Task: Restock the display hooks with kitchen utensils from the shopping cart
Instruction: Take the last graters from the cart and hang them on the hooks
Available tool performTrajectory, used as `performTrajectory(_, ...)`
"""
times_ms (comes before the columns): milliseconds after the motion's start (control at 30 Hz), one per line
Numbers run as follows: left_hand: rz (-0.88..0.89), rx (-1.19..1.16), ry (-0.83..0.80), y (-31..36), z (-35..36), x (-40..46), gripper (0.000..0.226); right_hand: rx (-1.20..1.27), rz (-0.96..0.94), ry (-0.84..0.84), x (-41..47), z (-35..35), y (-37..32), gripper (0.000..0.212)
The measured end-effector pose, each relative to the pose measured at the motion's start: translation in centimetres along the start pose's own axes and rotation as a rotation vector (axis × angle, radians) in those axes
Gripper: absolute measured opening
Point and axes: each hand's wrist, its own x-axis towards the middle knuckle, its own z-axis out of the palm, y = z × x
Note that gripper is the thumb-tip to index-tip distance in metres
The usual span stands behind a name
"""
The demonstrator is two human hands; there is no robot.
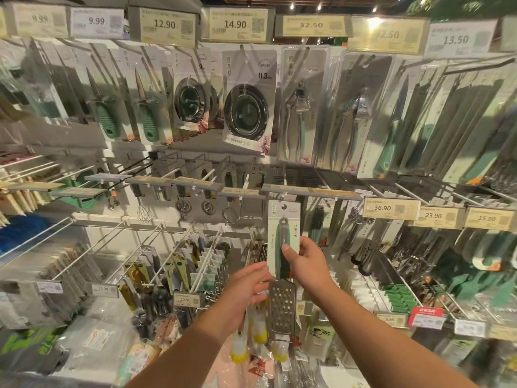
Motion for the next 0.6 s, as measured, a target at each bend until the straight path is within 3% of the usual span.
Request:
performTrajectory(267,0.014,0.041,-0.015,0.0,-0.3,0.1,0.026,-0.054,0.025,0.11,1.8,0.9,-1.1,0.016)
performTrajectory(600,0.027,0.029,0.007,-0.1,-1.3,0.1,0.025,-0.119,0.242,0.158,6.8,2.5,-3.7,0.06)
